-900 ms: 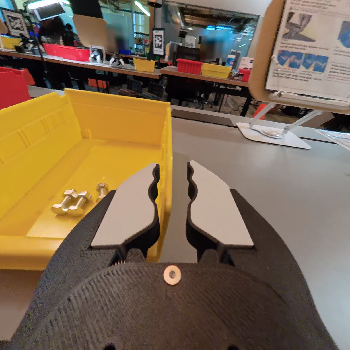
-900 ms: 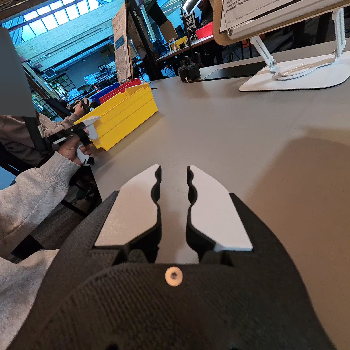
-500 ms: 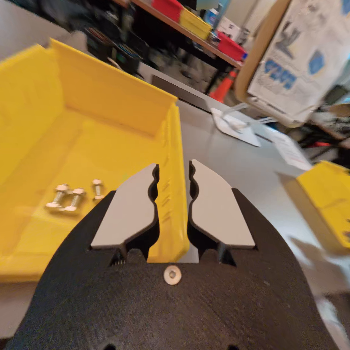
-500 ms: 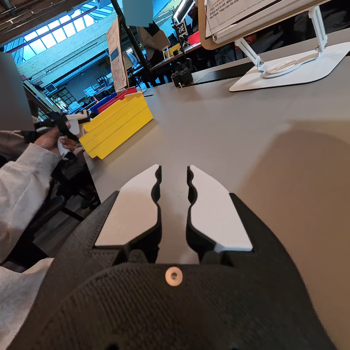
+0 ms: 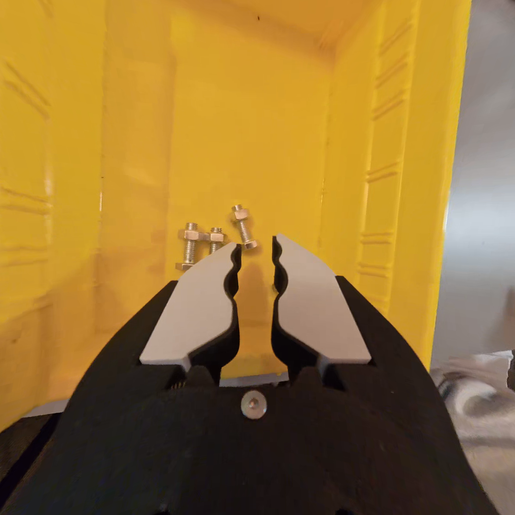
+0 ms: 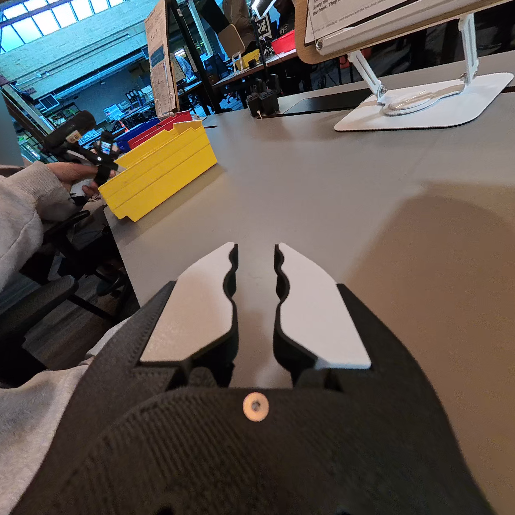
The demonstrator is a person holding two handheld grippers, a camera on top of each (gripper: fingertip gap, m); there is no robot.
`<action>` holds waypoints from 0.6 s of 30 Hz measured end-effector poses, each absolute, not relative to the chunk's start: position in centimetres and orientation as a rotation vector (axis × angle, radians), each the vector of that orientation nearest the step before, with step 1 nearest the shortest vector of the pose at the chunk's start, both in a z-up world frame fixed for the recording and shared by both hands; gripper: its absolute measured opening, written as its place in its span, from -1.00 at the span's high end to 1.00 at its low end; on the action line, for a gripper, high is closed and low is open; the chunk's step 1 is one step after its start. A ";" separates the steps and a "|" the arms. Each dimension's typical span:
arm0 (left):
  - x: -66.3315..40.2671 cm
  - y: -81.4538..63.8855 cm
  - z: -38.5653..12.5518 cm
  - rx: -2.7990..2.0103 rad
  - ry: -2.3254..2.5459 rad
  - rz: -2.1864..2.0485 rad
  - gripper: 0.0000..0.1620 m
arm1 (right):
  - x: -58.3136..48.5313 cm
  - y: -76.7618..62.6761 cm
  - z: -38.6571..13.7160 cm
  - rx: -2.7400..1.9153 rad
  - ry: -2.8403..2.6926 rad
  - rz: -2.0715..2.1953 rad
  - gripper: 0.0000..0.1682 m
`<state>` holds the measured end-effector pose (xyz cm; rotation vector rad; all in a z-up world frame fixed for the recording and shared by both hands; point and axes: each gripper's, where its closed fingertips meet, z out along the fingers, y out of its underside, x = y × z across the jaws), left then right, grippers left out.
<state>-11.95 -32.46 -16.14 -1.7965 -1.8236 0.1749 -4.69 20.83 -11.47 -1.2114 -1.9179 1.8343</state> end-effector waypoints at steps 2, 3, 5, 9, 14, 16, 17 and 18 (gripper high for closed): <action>-11.8 -32.5 -16.9 -1.881 -1.839 0.149 0.73 | -4.8 20.9 -11.6 -1.218 -1.917 1.823 0.71; -11.6 -32.5 -17.4 -1.920 -1.850 0.134 0.75 | -4.8 20.9 -11.7 -1.219 -1.920 1.814 0.71; -11.4 -32.4 -18.2 -1.965 -1.868 0.079 0.76 | -4.9 20.9 -11.9 -1.219 -1.924 1.800 0.71; -11.9 -32.4 -19.2 -1.958 -1.886 0.029 0.76 | -4.8 20.9 -12.1 -1.217 -1.933 1.785 0.72; -12.0 -31.8 -20.2 -1.979 -1.886 -0.018 0.71 | -4.9 21.0 -12.2 -1.221 -1.931 1.779 0.72; -12.2 -31.7 -20.3 -1.990 -1.885 0.002 0.73 | -5.0 21.1 -12.2 -1.225 -1.929 1.782 0.72; -12.2 -31.7 -20.3 -1.999 -1.886 0.003 0.75 | -5.0 21.1 -12.2 -1.226 -1.929 1.784 0.72; -12.2 -31.7 -20.3 -2.004 -1.885 -0.004 0.76 | -5.0 21.1 -12.3 -1.226 -1.930 1.785 0.72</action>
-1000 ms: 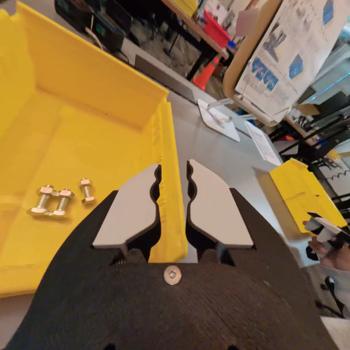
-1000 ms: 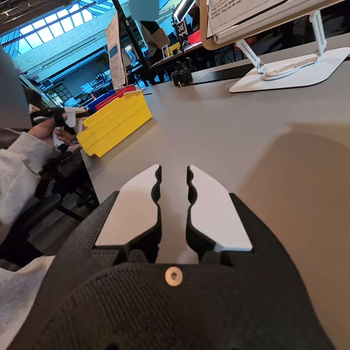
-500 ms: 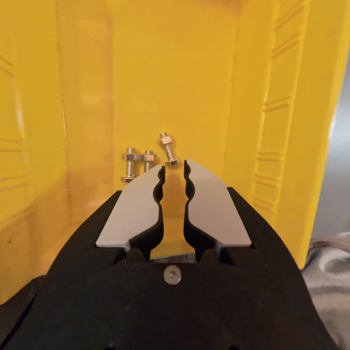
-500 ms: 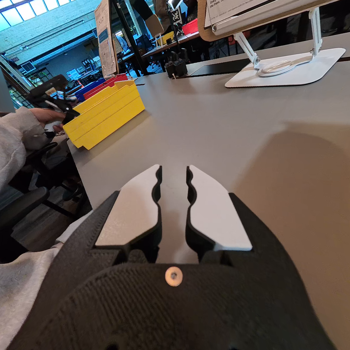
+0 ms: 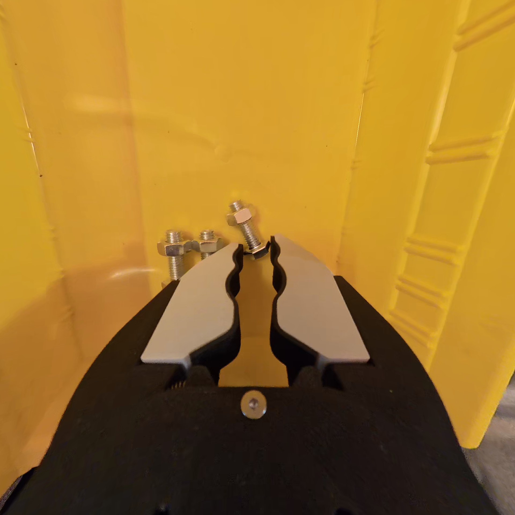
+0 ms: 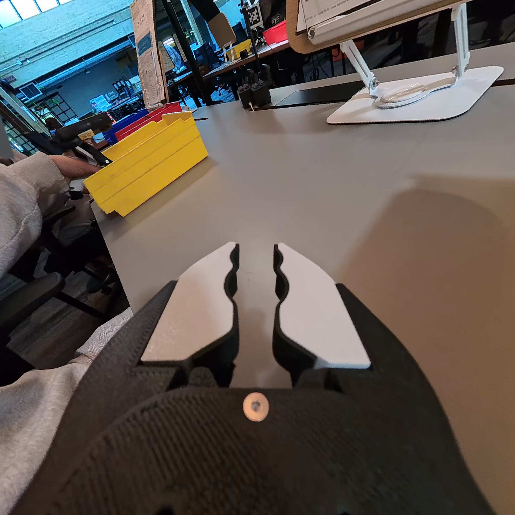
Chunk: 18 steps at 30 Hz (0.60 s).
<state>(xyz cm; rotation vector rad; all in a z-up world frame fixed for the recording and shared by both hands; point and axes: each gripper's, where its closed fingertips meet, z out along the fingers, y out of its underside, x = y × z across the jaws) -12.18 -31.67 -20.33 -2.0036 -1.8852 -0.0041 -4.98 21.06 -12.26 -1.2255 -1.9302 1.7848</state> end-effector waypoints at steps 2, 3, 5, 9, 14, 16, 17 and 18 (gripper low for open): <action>-11.9 -31.5 -20.3 -2.020 -1.879 -0.030 0.76 | -5.0 21.0 -12.2 -1.223 -1.933 1.786 0.72; -11.9 -31.5 -20.3 -2.027 -1.874 -0.023 0.76 | -4.9 21.0 -12.2 -1.221 -1.934 1.786 0.72; -12.0 -31.6 -20.3 -2.035 -1.865 0.011 0.76 | -4.9 21.0 -12.2 -1.216 -1.935 1.788 0.72; -12.5 -32.0 -19.3 -1.971 -1.850 0.107 0.78 | -4.8 21.1 -12.1 -1.217 -1.931 1.791 0.72; -14.1 -32.5 -14.4 -1.738 -1.743 0.275 0.77 | -4.9 21.1 -12.1 -1.217 -1.928 1.787 0.73; -14.8 -31.8 -11.1 -1.630 -1.649 0.362 0.77 | -4.9 21.0 -12.1 -1.214 -1.932 1.782 0.73; -15.1 -30.9 -9.1 -1.580 -1.572 0.405 0.77 | -4.9 20.9 -12.2 -1.211 -1.934 1.780 0.73; -15.2 -29.3 -7.0 -1.539 -1.473 0.433 0.78 | -4.9 20.8 -12.2 -1.206 -1.938 1.779 0.73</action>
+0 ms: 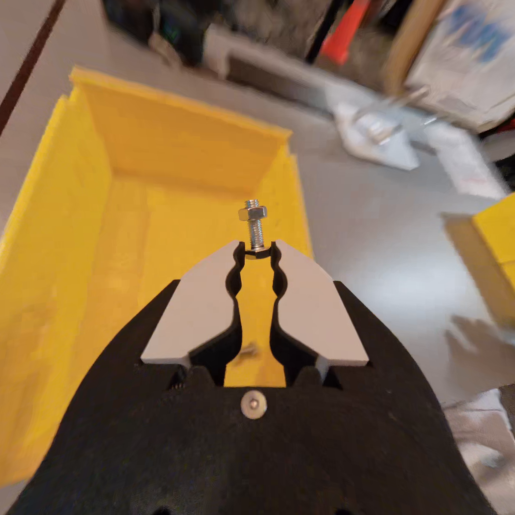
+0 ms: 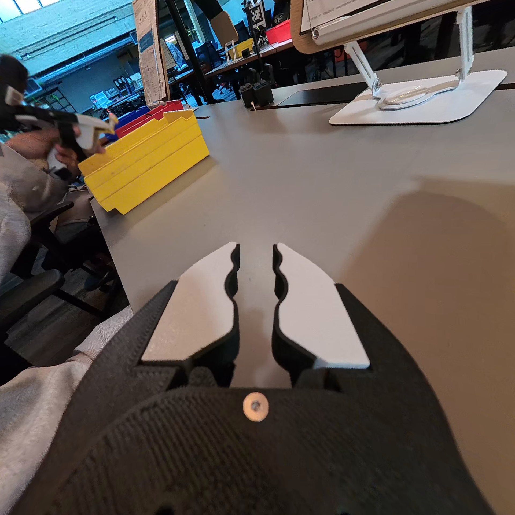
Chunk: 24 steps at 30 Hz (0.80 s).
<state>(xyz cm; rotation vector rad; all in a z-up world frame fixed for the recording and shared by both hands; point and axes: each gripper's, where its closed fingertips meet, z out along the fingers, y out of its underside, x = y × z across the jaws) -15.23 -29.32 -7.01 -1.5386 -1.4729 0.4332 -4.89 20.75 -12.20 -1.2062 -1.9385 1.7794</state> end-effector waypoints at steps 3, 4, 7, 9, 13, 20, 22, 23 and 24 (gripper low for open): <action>-15.0 -23.1 -2.4 -1.450 -1.258 0.412 0.79 | -5.3 19.8 -12.2 -1.195 -1.945 1.797 0.75; -14.9 -20.5 -1.3 -1.430 -1.178 0.399 0.79 | -5.4 19.2 -12.1 -1.188 -1.944 1.815 0.76; -14.2 -11.5 0.3 -1.394 -0.967 0.317 0.79 | -6.1 17.1 -10.5 -1.169 -1.903 1.896 0.75; -13.7 -5.8 -0.3 -1.382 -0.874 0.272 0.78 | -6.5 15.6 -7.8 -1.142 -1.817 2.020 0.73; -12.2 3.3 -3.9 -1.325 -0.799 0.232 0.77 | -7.5 13.8 -4.1 -1.127 -1.645 2.227 0.71; -6.1 10.6 -8.6 -1.356 -0.666 0.171 0.77 | -5.7 14.1 -5.1 -1.056 -1.602 2.314 0.63; -5.4 11.4 -8.4 -1.343 -0.619 0.137 0.77 | -5.4 14.1 -4.9 -0.981 -1.651 2.288 0.59; -5.2 11.6 -8.3 -1.338 -0.595 0.125 0.78 | -5.5 14.2 -5.5 -0.953 -1.682 2.222 0.56; -4.9 11.8 -8.3 -1.346 -0.575 0.109 0.77 | -5.6 14.1 -5.9 -0.936 -1.696 2.188 0.52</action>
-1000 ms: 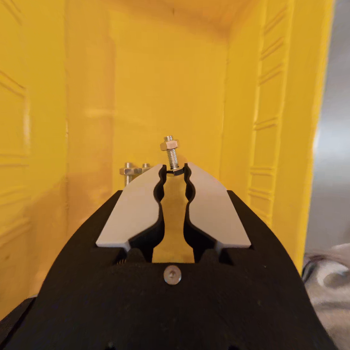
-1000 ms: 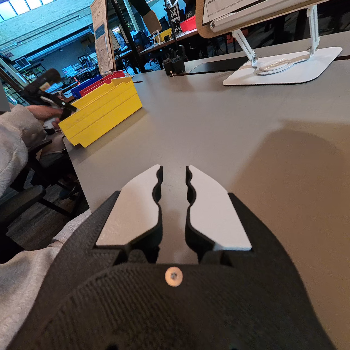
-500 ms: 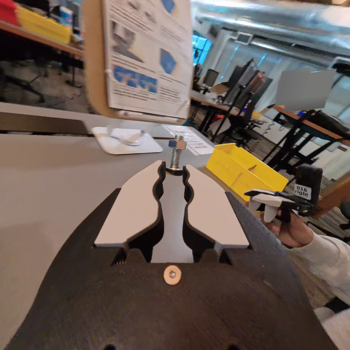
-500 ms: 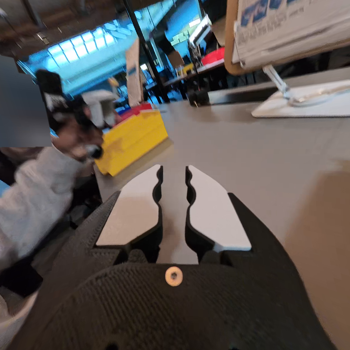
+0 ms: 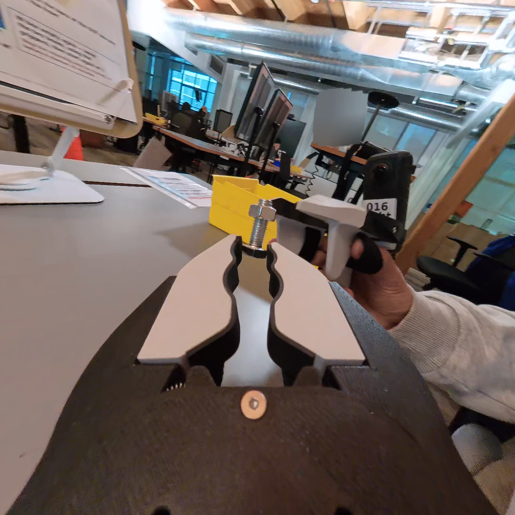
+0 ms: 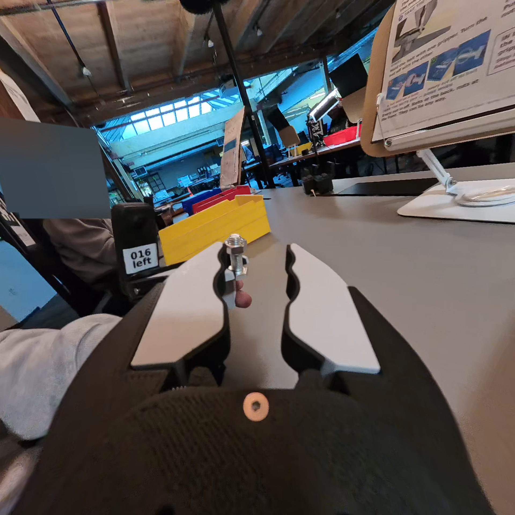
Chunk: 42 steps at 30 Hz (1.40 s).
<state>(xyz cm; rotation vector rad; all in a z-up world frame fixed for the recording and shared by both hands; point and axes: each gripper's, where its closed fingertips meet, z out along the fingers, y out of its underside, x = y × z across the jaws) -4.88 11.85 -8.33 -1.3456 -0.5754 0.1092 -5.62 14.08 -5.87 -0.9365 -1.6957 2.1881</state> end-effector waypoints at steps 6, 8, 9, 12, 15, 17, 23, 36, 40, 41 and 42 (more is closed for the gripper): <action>-4.5 12.0 -8.1 -1.304 -0.556 0.052 0.78 | -4.3 11.8 -6.3 -0.858 -1.789 2.206 0.52; -4.3 12.2 -8.2 -1.308 -0.539 0.034 0.78 | -4.3 11.7 -6.5 -0.833 -1.804 2.147 0.57; -4.2 12.3 -8.2 -1.313 -0.530 0.035 0.78 | -4.4 11.8 -6.7 -0.830 -1.809 2.127 0.58; -3.9 12.4 -8.4 -1.331 -0.508 0.021 0.79 | -4.3 12.0 -6.5 -0.838 -1.804 2.149 0.65; -3.7 12.7 -8.4 -1.341 -0.485 0.002 0.79 | -4.2 12.1 -6.5 -0.829 -1.809 2.143 0.72; -3.4 13.1 -8.6 -1.362 -0.460 0.001 0.79 | -4.1 12.1 -6.6 -0.816 -1.816 2.123 0.75; -2.6 13.7 -8.6 -1.375 -0.415 -0.005 0.78 | -3.6 12.1 -6.5 -0.791 -1.833 2.122 0.77; -1.4 14.2 -8.8 -1.418 -0.347 -0.061 0.50 | -2.8 12.0 -5.7 -0.747 -1.879 2.261 0.78; -0.7 14.1 -8.7 -1.440 -0.281 -0.084 0.56 | -2.3 11.9 -5.6 -0.704 -1.898 2.269 0.78; -0.6 14.0 -8.8 -1.456 -0.260 -0.078 0.56 | -2.2 11.9 -5.5 -0.684 -1.905 2.269 0.78; -0.6 13.9 -8.9 -1.467 -0.246 -0.066 0.56 | -1.9 11.8 -5.4 -0.659 -1.920 2.269 0.78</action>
